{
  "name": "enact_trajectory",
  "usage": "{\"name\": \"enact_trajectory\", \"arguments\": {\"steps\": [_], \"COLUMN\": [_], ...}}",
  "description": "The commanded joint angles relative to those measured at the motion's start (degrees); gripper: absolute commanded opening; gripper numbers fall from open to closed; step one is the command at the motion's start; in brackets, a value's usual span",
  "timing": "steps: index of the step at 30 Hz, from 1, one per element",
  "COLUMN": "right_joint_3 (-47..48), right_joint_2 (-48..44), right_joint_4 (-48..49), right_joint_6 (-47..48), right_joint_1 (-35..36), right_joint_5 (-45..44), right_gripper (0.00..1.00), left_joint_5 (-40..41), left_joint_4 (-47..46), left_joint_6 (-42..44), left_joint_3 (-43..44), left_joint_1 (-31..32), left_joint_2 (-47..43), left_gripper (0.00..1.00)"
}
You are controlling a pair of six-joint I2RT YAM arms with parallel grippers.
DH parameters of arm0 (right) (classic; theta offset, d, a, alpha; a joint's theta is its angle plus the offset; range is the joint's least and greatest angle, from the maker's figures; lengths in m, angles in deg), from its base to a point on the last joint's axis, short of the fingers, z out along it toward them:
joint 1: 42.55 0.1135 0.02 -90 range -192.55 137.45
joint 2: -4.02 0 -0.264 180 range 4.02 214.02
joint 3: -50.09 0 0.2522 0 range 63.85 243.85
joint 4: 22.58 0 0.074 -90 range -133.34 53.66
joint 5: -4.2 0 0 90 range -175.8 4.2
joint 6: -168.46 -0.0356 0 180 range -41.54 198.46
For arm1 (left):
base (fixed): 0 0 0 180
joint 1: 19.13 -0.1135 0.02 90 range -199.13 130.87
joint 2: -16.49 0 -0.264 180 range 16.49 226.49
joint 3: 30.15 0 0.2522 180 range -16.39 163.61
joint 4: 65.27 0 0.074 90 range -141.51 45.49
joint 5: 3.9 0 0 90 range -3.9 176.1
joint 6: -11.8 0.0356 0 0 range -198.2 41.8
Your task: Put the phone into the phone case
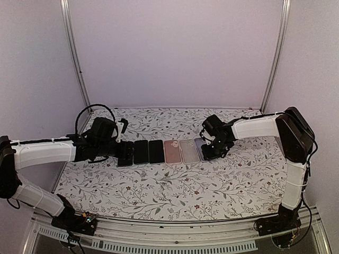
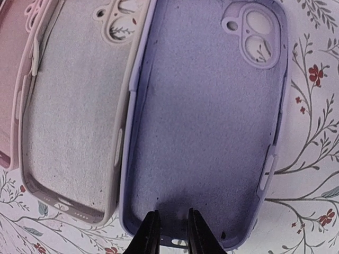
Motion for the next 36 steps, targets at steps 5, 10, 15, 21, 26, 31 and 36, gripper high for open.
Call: {"name": "enact_trajectory", "arguments": {"steps": [5, 10, 15, 21, 26, 31, 36], "right_joint_3": [-9.0, -12.89, -14.84, -9.76, 1.35, 10.9, 20.76], "right_joint_2": [-4.52, -8.41, -11.72, -13.3, -12.06, -7.84, -1.16], "right_joint_4": [-10.51, -12.25, -13.88, -15.03, -15.32, -11.59, -9.24], "right_joint_6": [-2.52, -5.17, -6.43, -6.51, -5.93, -5.72, -5.55], "right_joint_1": [3.03, 4.2, 5.12, 5.22, 5.23, 7.15, 8.89], "right_joint_5": [3.36, 3.56, 3.76, 2.99, -3.09, -3.94, -3.85], "right_gripper": [0.21, 0.21, 0.21, 0.22, 0.27, 0.39, 0.59], "left_joint_5": [-0.15, -0.25, 0.42, -0.34, -0.18, -0.64, -0.02], "left_joint_4": [-0.82, -0.19, -0.24, -0.46, -0.35, -0.26, 0.21], "left_joint_6": [0.79, 1.25, 1.26, 1.02, 1.07, 1.31, 1.36], "left_joint_3": [-0.37, -0.73, -1.54, -1.85, -2.42, -2.11, -1.3], "left_joint_1": [1.24, 1.24, 1.28, 1.32, 1.32, 1.32, 1.32], "left_joint_2": [-0.94, -2.01, -2.95, -2.99, -3.23, -2.3, -1.93], "left_gripper": [0.74, 0.74, 0.74, 0.74, 0.74, 0.74, 0.74]}}
